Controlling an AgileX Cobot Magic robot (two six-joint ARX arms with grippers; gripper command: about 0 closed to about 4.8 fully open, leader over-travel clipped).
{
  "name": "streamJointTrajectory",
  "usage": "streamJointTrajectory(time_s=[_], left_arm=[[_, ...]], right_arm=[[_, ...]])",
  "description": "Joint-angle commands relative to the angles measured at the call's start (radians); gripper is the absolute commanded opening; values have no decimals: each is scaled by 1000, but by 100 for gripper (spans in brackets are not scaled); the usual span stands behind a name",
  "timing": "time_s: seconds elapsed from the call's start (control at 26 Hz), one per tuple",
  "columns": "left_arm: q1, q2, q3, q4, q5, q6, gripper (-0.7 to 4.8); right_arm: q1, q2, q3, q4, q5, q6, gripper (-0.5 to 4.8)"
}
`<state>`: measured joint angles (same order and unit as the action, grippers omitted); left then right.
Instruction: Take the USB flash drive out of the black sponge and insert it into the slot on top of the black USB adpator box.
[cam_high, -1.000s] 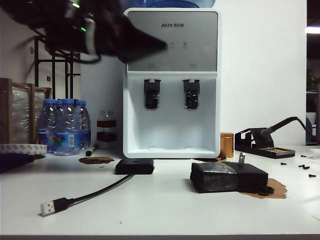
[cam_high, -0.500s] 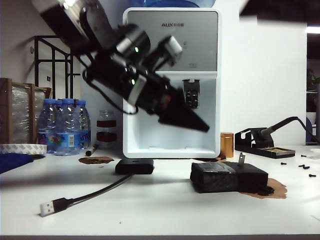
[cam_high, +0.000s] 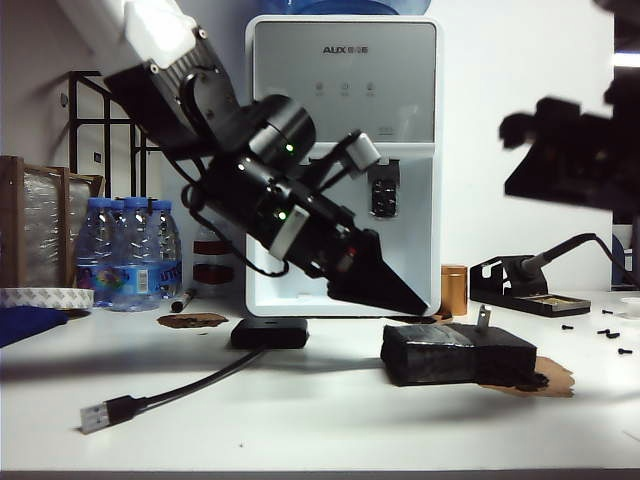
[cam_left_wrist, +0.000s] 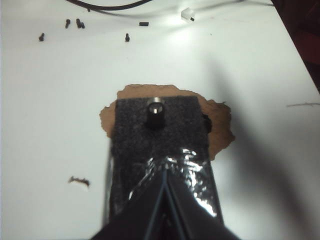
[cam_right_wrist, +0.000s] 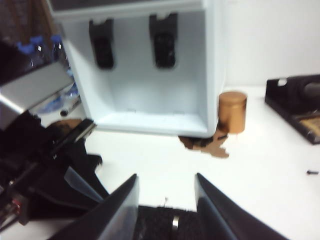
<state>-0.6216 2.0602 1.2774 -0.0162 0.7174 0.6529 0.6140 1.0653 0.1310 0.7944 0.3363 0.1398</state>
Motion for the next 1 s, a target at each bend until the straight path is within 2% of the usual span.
streamJointTrajectory(time_s=[0.04, 0.15, 0.27, 0.38, 0.62, 0.85, 1.0], left_arm=[[-15, 3, 1, 40, -16, 3, -4], [-30, 8, 0, 40, -24, 2, -4], [-29, 29, 0, 40, -56, 3, -4], [-23, 60, -1, 39, -84, 6, -4], [-11, 82, -1, 40, -84, 17, -4], [-13, 82, 0, 40, -84, 20, -4], [-12, 82, 0, 40, -83, 20, -4]], right_arm=[[0, 114, 4, 146, -3, 8, 185], [1, 373, 6, 412, 1, 24, 185], [1, 591, 13, 600, -6, 62, 185], [1, 711, 51, 603, -11, 119, 185], [0, 750, 104, 602, 8, 117, 185], [0, 752, 145, 595, 24, 58, 184], [0, 752, 140, 572, 73, 21, 185]])
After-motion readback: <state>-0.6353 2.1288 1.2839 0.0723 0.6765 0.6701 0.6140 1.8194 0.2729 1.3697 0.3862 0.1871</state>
